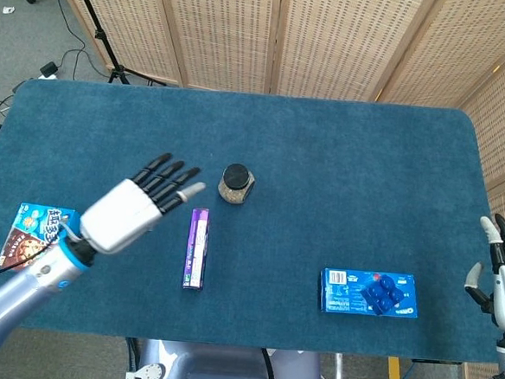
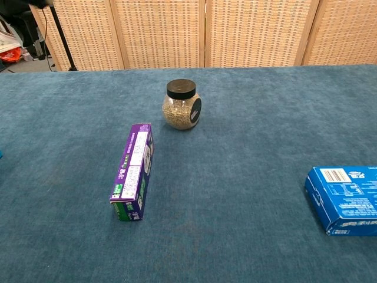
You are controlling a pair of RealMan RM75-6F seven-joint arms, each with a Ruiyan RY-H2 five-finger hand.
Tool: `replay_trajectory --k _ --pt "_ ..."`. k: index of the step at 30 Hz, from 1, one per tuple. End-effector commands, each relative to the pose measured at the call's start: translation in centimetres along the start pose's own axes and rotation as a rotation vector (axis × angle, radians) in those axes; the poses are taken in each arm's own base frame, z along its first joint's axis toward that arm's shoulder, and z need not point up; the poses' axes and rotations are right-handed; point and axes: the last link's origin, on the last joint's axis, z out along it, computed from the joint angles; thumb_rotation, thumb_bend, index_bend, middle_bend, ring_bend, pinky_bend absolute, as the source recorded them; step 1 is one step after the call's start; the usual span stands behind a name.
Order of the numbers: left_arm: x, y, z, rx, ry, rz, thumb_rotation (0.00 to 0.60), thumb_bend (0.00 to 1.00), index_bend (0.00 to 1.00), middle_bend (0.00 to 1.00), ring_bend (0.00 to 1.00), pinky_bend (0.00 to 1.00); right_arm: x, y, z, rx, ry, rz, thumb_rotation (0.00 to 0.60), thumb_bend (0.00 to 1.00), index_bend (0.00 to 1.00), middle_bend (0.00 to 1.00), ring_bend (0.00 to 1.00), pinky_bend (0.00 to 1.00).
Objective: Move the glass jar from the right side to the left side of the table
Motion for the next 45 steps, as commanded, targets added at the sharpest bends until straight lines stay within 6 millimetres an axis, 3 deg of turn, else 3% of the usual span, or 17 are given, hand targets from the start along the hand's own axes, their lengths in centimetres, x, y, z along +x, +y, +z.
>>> replay_trajectory --k 1,6,11,17,21,22,24,26,28,38,45 --pt "0.2 2.0 3.4 -0.062 0.024 0.029 0.600 1.00 0.14 0.00 0.00 0.00 0.1 0.5 0.1 -0.008 0.004 -0.016 0.600 0.79 0.00 0.00 0.00 0.00" --pt "-1.1 4.0 8.0 -0.099 -0.025 0.054 0.600 1.00 0.17 0.00 0.00 0.00 0.2 1.2 0.3 -0.032 0.007 -0.042 0.600 0.87 0.00 0.00 0.00 0.00" --pt "-4.0 6.7 14.9 -0.109 -0.094 0.107 0.600 1.00 0.20 0.01 0.00 0.00 -0.1 1.1 0.4 -0.032 0.005 -0.083 0.600 1.00 0.00 0.00 0.00 0.00" --pt "-6.8 8.7 18.8 -0.114 -0.150 0.169 0.600 1.00 0.21 0.03 0.00 0.00 -0.7 0.8 0.4 -0.024 -0.027 -0.109 0.600 1.00 0.00 0.00 0.00 0.00" --pt "-8.4 9.7 20.3 -0.122 -0.182 0.191 0.600 1.00 0.22 0.03 0.00 0.00 -1.0 0.7 0.4 -0.012 -0.044 -0.119 0.600 1.00 0.00 0.00 0.00 0.00" --pt "-8.8 9.9 20.7 -0.124 -0.190 0.193 0.600 1.00 0.23 0.03 0.00 0.00 -1.1 0.6 0.4 -0.009 -0.047 -0.122 0.600 0.98 0.00 0.00 0.00 0.00" --pt "-9.3 10.3 21.1 -0.128 -0.199 0.198 0.600 1.00 0.23 0.03 0.00 0.00 -1.1 0.6 0.4 -0.005 -0.050 -0.127 0.600 0.72 0.00 0.00 0.00 0.00" --pt "-10.2 10.8 21.7 -0.135 -0.212 0.209 0.600 1.00 0.23 0.03 0.00 0.00 -1.2 0.7 0.3 -0.003 -0.058 -0.124 0.600 0.22 0.00 0.00 0.00 0.00" --pt "-10.7 11.1 22.1 -0.139 -0.221 0.220 0.600 1.00 0.23 0.03 0.00 0.00 -1.2 0.8 0.3 -0.002 -0.066 -0.122 0.600 0.02 0.00 0.00 0.00 0.00" --pt "-13.0 10.8 22.9 -0.125 -0.277 0.237 0.600 1.00 0.23 0.04 0.02 0.00 -1.0 0.9 0.4 0.002 -0.070 -0.112 0.600 0.00 0.00 0.00 0.00 0.00" --pt "-14.4 8.3 22.0 -0.071 -0.314 0.206 0.600 1.00 0.27 0.07 0.05 0.03 -0.7 1.0 0.3 -0.005 -0.055 -0.099 0.600 0.00 0.00 0.00 0.00 0.00"
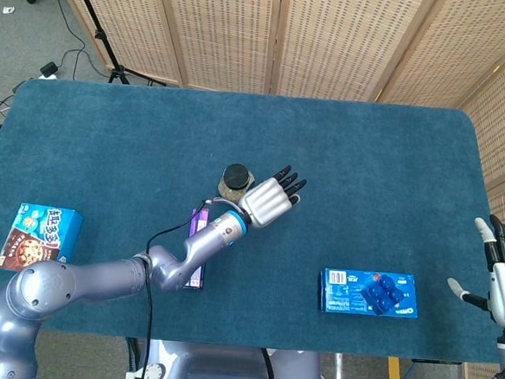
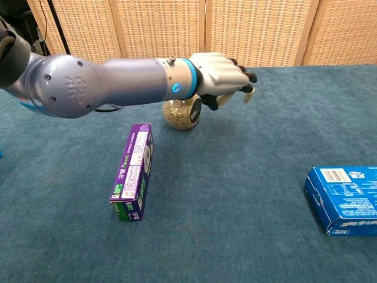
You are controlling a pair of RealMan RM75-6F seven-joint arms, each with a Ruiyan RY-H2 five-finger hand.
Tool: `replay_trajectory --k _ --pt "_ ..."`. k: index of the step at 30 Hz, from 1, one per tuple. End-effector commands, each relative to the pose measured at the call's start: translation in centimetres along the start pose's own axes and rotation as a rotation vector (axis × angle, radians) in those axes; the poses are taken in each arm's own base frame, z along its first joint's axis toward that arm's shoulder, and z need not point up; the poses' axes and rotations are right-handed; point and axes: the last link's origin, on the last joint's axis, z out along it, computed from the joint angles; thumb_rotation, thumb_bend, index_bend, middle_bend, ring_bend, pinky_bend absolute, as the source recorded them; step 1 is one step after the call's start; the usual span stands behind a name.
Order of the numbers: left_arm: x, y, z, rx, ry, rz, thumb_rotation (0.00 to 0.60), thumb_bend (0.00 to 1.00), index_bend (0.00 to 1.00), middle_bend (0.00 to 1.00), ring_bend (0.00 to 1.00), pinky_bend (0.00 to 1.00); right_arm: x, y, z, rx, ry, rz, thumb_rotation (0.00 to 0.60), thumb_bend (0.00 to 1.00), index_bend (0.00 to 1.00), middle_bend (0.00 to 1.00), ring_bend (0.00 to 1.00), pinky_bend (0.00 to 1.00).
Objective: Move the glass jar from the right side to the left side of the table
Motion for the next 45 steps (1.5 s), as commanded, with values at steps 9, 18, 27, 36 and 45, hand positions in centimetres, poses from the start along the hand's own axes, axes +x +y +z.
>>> replay_trajectory --k 9,18,27,36,45 --pt "-2.3 -2.4 -0.8 0.060 -0.061 -0.074 0.600 1.00 0.30 0.10 0.07 0.03 0.1 -0.3 -0.1 0.006 0.006 0.002 0.600 0.00 0.00 0.00 0.00 0.00" --pt "-4.1 -4.0 -2.0 0.089 -0.120 -0.074 0.600 1.00 0.32 0.11 0.08 0.06 0.0 -0.6 -0.3 0.010 0.008 0.002 0.600 0.00 0.00 0.00 0.00 0.00" --pt "-5.9 -5.7 -4.0 0.114 -0.166 -0.075 0.600 1.00 0.32 0.12 0.09 0.06 -0.1 -0.7 -0.3 0.014 0.006 0.007 0.600 0.00 0.00 0.00 0.00 0.00" --pt "-7.6 -8.0 -6.3 0.151 -0.208 -0.076 0.600 1.00 0.32 0.12 0.09 0.06 0.0 -0.8 -0.3 0.014 0.016 0.013 0.600 0.00 0.00 0.00 0.00 0.00" --pt "-8.4 -10.3 -8.7 0.193 -0.243 -0.081 0.600 1.00 0.32 0.12 0.09 0.06 -0.2 -1.1 -0.3 0.024 0.009 0.014 0.600 0.00 0.00 0.00 0.00 0.00"
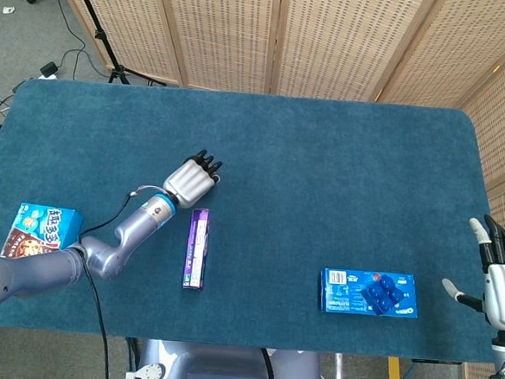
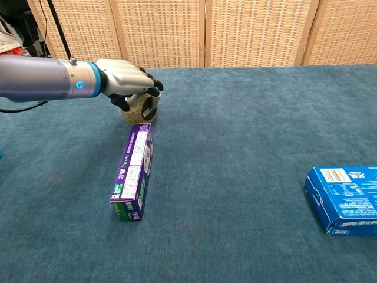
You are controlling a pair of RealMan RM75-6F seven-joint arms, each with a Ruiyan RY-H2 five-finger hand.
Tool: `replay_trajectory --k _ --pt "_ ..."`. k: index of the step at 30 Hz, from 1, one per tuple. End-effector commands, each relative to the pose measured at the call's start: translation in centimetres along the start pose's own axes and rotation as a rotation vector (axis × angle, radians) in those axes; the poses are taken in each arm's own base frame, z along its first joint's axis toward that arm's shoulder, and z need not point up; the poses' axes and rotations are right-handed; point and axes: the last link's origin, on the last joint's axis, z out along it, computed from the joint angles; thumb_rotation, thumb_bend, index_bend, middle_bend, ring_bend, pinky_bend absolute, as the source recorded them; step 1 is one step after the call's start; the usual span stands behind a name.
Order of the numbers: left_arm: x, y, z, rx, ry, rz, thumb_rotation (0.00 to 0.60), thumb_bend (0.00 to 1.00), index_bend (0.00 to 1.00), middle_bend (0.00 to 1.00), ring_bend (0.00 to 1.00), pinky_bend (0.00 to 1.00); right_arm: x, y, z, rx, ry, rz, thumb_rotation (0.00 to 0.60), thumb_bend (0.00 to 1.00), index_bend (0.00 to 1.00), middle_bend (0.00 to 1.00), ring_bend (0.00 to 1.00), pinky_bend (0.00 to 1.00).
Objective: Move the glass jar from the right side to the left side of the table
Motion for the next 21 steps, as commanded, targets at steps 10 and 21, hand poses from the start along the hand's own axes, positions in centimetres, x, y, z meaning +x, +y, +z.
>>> replay_trajectory --k 10,21 --pt "-2.0 -3.8 -2.8 0.072 -0.049 -0.056 0.600 1.00 0.32 0.12 0.09 0.07 -0.1 -0.4 0.0 0.012 -0.002 0.005 0.600 0.00 0.00 0.00 0.00 0.00" --pt "-4.1 -6.3 -6.1 0.096 -0.081 -0.129 0.600 1.00 0.32 0.12 0.09 0.14 -0.1 -1.0 -0.2 0.033 0.001 0.009 0.600 0.00 0.00 0.00 0.00 0.00"
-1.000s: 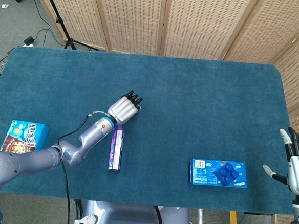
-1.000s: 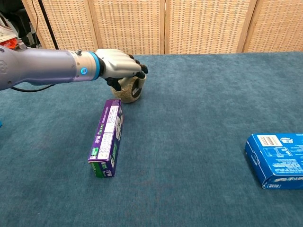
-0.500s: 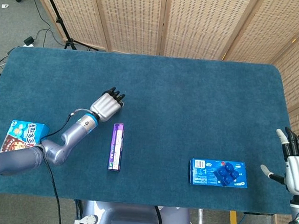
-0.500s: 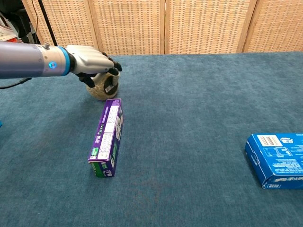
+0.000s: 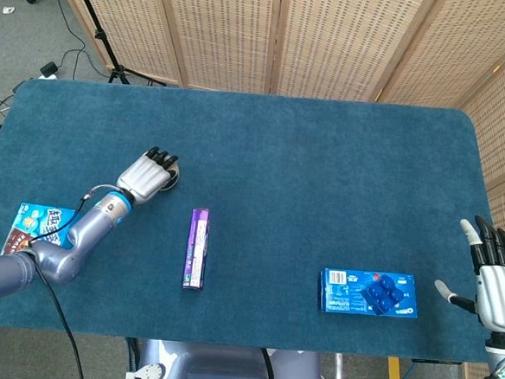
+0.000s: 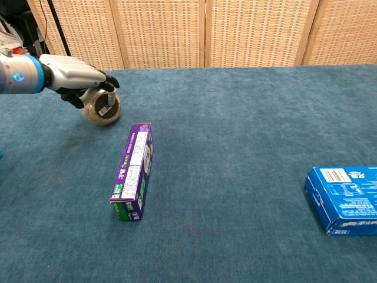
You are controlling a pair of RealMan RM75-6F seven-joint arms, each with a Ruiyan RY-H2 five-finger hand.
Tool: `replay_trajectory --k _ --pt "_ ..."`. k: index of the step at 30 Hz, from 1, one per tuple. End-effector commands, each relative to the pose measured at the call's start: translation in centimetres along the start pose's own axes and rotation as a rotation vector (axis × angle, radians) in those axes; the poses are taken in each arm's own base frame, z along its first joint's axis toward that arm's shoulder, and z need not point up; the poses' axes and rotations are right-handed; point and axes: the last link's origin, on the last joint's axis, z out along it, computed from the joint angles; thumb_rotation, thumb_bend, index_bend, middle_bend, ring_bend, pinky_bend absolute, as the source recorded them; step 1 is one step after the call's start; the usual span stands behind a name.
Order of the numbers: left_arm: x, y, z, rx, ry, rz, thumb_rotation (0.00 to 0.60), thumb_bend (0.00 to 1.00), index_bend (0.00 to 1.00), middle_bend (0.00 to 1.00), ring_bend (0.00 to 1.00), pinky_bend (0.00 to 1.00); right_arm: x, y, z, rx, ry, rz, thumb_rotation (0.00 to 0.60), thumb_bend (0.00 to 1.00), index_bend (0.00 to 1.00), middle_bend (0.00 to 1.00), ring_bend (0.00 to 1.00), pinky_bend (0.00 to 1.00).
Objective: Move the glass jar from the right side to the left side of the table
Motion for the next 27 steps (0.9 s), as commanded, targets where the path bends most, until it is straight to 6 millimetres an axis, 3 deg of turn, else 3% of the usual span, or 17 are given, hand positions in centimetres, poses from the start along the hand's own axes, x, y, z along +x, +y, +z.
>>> replay_trajectory --k 1,8,21,27 --pt "-0.4 -0.8 -1.0 0.003 -0.005 -0.013 0.600 1.00 0.32 0.12 0.09 0.14 0.0 -0.1 0.0 0.002 0.000 0.001 0.600 0.00 0.00 0.00 0.00 0.00" --pt "-0.7 -1.8 -2.4 -0.002 0.009 -0.036 0.600 1.00 0.32 0.12 0.09 0.14 0.0 -0.2 -0.1 0.007 -0.002 0.002 0.600 0.00 0.00 0.00 0.00 0.00" --pt "-0.1 0.5 -2.2 -0.082 0.048 -0.064 0.600 1.00 0.32 0.12 0.09 0.14 -0.1 -0.4 -0.2 0.011 -0.004 0.006 0.600 0.00 0.00 0.00 0.00 0.00" --pt "1.8 1.0 -2.0 -0.084 0.146 -0.136 0.600 1.00 0.32 0.12 0.09 0.14 -0.1 -0.4 -0.1 0.011 -0.006 0.010 0.600 0.00 0.00 0.00 0.00 0.00"
